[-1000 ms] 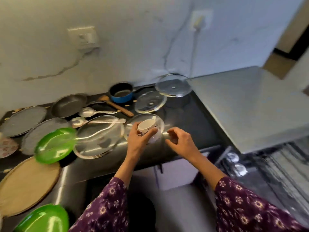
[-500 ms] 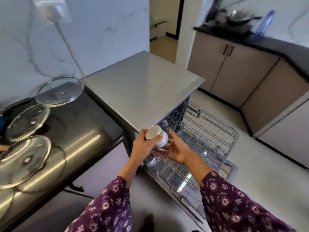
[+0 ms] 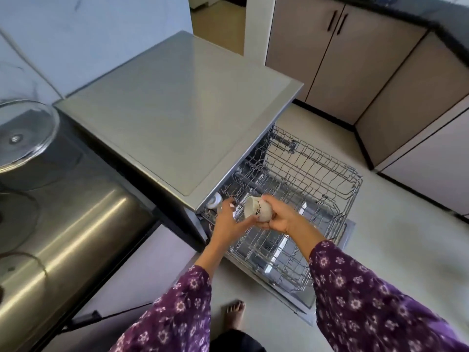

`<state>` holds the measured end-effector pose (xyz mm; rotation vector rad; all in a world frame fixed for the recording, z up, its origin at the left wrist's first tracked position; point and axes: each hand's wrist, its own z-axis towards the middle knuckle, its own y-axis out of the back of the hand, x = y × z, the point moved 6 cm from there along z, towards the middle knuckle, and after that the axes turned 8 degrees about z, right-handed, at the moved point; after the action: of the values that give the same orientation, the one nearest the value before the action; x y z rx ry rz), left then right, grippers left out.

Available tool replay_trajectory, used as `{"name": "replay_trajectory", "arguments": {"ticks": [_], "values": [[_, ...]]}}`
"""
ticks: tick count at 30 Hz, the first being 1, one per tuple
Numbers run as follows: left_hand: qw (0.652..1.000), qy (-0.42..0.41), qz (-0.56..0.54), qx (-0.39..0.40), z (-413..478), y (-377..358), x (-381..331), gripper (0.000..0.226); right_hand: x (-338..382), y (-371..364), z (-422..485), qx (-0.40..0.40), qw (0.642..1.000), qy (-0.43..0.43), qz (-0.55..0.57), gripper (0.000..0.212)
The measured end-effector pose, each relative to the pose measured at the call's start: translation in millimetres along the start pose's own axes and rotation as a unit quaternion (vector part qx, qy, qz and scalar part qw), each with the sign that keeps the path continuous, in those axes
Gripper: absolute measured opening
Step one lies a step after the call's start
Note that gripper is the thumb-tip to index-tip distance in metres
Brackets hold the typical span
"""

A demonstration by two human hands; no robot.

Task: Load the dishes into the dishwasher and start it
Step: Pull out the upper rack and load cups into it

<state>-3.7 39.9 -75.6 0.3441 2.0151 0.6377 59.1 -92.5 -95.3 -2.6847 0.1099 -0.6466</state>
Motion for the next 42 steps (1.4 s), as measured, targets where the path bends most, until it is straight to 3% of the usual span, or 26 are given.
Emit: {"name": "replay_trajectory", "arguments": {"ticks": [3, 5, 9, 15, 21, 26, 42], "values": [[0.999, 0.010, 0.030, 0.012, 13.3, -0.8, 24.2, 0.076, 6.4, 8.3, 43.6, -0.089, 0.971, 0.121, -0.188, 0.047], [0.999, -0.001, 0.050, 0.004, 23.7, 0.9, 40.4, 0.066, 7.8, 6.3, 65.8, -0.113, 0.901, 0.193, -0.371, 0.060], [0.997, -0.011, 0.066, -0.026, 35.0, 7.2, 64.5, 0.059, -8.6, -7.7, 91.9, -0.064, 0.747, 0.290, -0.594, 0.052], [0.995, -0.049, 0.081, -0.041, 41.1, 2.0, 82.8, 0.049, -49.7, 3.7, 140.9, 0.008, 0.657, 0.240, -0.715, 0.079], [0.992, -0.059, 0.104, -0.046, 45.0, -4.1, 85.5, 0.047, -63.6, 19.5, 165.5, -0.008, 0.646, 0.242, -0.724, 0.094], [0.989, -0.060, 0.131, -0.043, 48.5, -8.5, 82.6, 0.046, -69.7, 22.6, 176.5, 0.001, 0.607, 0.258, -0.752, 0.099], [0.992, -0.051, 0.110, -0.046, 30.3, -15.1, 85.9, 0.041, -76.4, 28.0, 174.0, -0.011, 0.570, 0.264, -0.778, 0.095]]}}
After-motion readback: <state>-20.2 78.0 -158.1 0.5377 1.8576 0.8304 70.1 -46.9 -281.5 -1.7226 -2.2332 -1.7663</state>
